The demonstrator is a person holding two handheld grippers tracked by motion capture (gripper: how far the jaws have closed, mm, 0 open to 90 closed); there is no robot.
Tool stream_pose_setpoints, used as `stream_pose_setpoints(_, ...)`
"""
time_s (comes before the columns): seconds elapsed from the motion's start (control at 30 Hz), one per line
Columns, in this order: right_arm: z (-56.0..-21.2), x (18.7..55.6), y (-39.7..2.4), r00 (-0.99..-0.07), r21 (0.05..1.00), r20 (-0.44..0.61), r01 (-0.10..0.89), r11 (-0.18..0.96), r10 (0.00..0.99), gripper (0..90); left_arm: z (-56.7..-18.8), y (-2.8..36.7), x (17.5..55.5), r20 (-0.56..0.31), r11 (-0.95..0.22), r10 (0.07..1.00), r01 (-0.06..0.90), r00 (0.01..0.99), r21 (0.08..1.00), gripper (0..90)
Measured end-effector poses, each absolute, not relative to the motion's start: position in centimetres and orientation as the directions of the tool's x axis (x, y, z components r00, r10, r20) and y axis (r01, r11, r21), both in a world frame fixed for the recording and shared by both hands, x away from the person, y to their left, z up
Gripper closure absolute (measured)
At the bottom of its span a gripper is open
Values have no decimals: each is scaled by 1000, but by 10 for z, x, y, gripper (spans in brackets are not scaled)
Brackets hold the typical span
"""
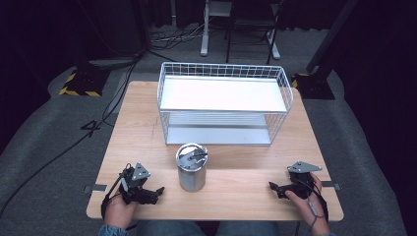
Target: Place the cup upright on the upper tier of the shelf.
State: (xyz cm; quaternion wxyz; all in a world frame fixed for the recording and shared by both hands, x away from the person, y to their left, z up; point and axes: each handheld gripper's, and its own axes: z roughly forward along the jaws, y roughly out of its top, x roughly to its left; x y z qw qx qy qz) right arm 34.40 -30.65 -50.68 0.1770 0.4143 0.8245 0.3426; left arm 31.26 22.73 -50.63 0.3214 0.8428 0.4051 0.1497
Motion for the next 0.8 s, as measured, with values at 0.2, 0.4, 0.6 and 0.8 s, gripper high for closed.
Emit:
stream_pose_setpoints(0.2,-507,344,-307,-594,712,-8,562,422,804,0,-507,227,311,-21,-449,788,598,616,664,3)
stream_pose_setpoints(0.4,-507,344,-307,-595,712,-7,562,422,804,0,-506,228,311,-12,-462,781,591,624,661,1)
stream_pose_setpoints(0.6,-507,344,-306,-596,711,-6,562,423,803,1,-500,236,306,-19,-399,818,591,574,701,0)
stream_pose_setpoints(0.8,-507,344,-306,-598,711,-6,561,424,802,0,-480,234,296,-22,-350,793,486,608,801,0)
